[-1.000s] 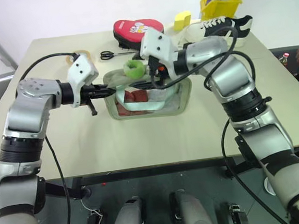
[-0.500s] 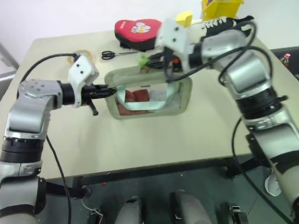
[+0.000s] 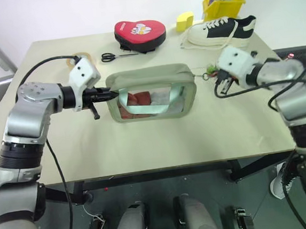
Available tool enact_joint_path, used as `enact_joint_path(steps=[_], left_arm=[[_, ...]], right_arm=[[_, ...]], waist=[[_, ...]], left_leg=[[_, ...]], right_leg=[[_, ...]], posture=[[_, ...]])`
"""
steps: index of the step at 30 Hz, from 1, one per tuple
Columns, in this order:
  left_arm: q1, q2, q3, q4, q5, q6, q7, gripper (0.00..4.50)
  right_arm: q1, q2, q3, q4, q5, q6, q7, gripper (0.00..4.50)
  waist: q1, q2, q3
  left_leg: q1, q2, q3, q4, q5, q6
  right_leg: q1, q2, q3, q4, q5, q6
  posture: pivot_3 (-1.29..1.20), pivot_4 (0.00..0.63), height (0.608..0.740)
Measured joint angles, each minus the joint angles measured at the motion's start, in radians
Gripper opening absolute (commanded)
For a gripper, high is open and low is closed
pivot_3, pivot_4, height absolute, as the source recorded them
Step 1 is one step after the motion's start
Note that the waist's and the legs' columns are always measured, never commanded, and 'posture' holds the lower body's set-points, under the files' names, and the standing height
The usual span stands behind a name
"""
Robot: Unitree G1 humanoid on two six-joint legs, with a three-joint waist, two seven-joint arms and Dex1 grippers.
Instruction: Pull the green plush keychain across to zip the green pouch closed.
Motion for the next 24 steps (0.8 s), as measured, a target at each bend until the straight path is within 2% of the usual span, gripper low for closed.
enact_joint_path(steps=[5, 12, 16, 17, 18, 20, 22, 24], left_arm=[[-0.009, -0.003, -0.004, 0.008, 0.003, 0.003, -0.001, 0.0], [-0.009, -0.002, -0.004, 0.008, 0.004, 0.004, -0.001, 0.0], [-0.007, -0.003, -0.004, 0.005, 0.002, 0.004, 0.001, 0.0], [-0.008, -0.004, -0.004, 0.005, 0.002, 0.005, 0.002, 0.78], [-0.007, -0.004, -0.003, 0.005, 0.0, 0.006, 0.001, 1.04], [-0.007, -0.004, -0.002, 0.005, -0.009, 0.009, -0.007, 2.09], [-0.008, -0.003, -0.001, 0.009, -0.02, 0.009, -0.014, 3.13], [-0.016, 0.011, 0.001, 0.028, -0.031, 0.014, -0.031, 4.13]], right_arm=[[0.144, 0.25, 0.026, -0.006, 0.048, 0.062, -0.105, 0.05], [0.16, 0.258, 0.014, -0.037, 0.062, 0.102, -0.111, 0.05], [0.153, 0.214, -0.011, -0.039, 0.1, 0.134, -0.064, 1.45], [0.141, 0.191, -0.019, -0.04, 0.124, 0.159, -0.036, 2.06], [0.122, 0.161, -0.028, -0.046, 0.149, 0.188, -0.003, 2.44], [0.066, 0.094, -0.053, -0.07, 0.193, 0.229, 0.063, 3.57], [0.001, 0.02, -0.077, -0.1, 0.234, 0.251, 0.128, 4.5], [-0.043, -0.057, -0.098, -0.129, 0.287, 0.269, 0.209, 4.5]], waist=[[0.001, 0.0, 0.0], [0.001, -0.001, 0.0], [0.001, -0.001, 0.0], [0.001, 0.0, 0.0], [0.001, 0.0, 0.0], [0.001, 0.001, 0.001], [0.001, 0.001, 0.001], [0.001, 0.001, 0.001]], left_leg=[[0.0, 0.0, 0.0, 0.0, 0.0, 0.0], [0.0, 0.0, 0.0, 0.0, 0.0, 0.0], [0.0, 0.0, 0.0, 0.0, 0.0, 0.0], [0.0, 0.0, 0.0, 0.0, 0.0, 0.0], [0.0, 0.0, 0.0, 0.0, 0.0, 0.0], [0.0, 0.0, 0.0, 0.0, 0.0, 0.0], [0.0, 0.0, 0.0, 0.0, 0.0, 0.0], [0.0, 0.0, 0.0, -0.001, 0.0, 0.0]], right_leg=[[0.0, 0.0, 0.0, 0.0, 0.0, 0.0], [0.0, 0.0, 0.0, 0.0, 0.0, 0.0], [0.001, 0.0, 0.0, 0.0, 0.0, 0.0], [0.001, 0.0, 0.0, 0.0, 0.0, 0.0], [0.0, 0.0, 0.0, 0.0, 0.0, 0.0], [0.0, 0.0, 0.0, -0.001, 0.0, 0.0], [0.0, 0.0, 0.0, -0.001, 0.0, 0.0], [0.0, 0.0, -0.001, -0.002, 0.0, 0.0]], posture=[[0.0, 0.15, 0.74], [0.0, 0.15, 0.74], [0.0, 0.15, 0.74], [0.0, 0.15, 0.74], [0.0, 0.15, 0.74], [0.0, 0.15, 0.74], [0.0, 0.15, 0.74], [0.0, 0.15, 0.74]])
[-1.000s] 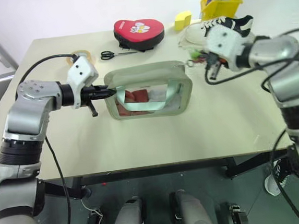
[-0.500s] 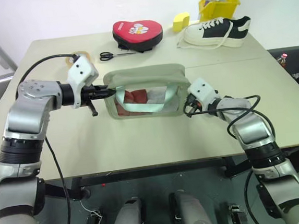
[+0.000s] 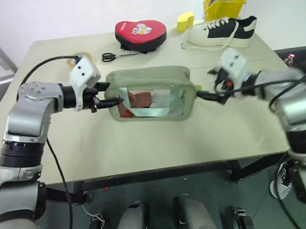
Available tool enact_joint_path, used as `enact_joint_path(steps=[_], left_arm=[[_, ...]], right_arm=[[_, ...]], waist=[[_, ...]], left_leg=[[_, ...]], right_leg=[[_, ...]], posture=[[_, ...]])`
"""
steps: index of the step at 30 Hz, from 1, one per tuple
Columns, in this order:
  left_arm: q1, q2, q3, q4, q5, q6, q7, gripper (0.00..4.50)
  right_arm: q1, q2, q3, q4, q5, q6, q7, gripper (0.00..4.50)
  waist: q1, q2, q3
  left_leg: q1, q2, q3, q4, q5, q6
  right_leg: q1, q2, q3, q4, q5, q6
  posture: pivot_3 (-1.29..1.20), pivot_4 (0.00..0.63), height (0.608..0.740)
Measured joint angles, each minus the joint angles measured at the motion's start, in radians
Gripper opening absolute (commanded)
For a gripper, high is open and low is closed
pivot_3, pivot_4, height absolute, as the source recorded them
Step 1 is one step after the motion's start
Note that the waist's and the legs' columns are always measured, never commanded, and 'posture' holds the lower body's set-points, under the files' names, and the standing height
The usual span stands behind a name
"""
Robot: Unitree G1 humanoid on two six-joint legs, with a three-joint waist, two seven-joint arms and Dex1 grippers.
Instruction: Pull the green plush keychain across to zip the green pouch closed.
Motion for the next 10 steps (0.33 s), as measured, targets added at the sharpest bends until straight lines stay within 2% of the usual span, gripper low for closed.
enact_joint_path(steps=[1, 5, 10], left_arm=[[-0.004, 0.016, 0.007, 0.01, -0.008, 0.009, -0.013, 4.46], [-0.046, 0.12, 0.061, 0.052, -0.048, 0.034, -0.091, 4.46], [-0.116, 0.159, 0.112, 0.119, -0.054, 0.031, -0.103, 4.46]], right_arm=[[-0.009, -0.028, -0.006, -0.013, 0.026, 0.015, 0.037, 4.5], [-0.042, -0.065, -0.017, -0.082, 0.164, 0.13, 0.131, 4.5], [-0.154, -0.055, -0.051, -0.127, 0.25, 0.219, 0.09, 4.5]], waist=[[-0.002, 0.0, 0.0], [-0.008, 0.0, 0.0], [0.005, 0.0, 0.0]], left_leg=[[0.0, 0.0, 0.0, 0.0, 0.0, 0.0], [0.0, 0.001, 0.0, 0.0, 0.0, 0.0], [0.0, 0.0, 0.0, 0.001, 0.0, 0.0]], right_leg=[[0.0, 0.0, 0.0, 0.0, 0.0, 0.0], [0.0, 0.0, 0.0, 0.0, 0.0, 0.0], [0.001, -0.001, 0.0, 0.0, 0.0, 0.0]], posture=[[0.0, 0.15, 0.74], [0.0, 0.15, 0.74], [0.0, 0.15, 0.74]])
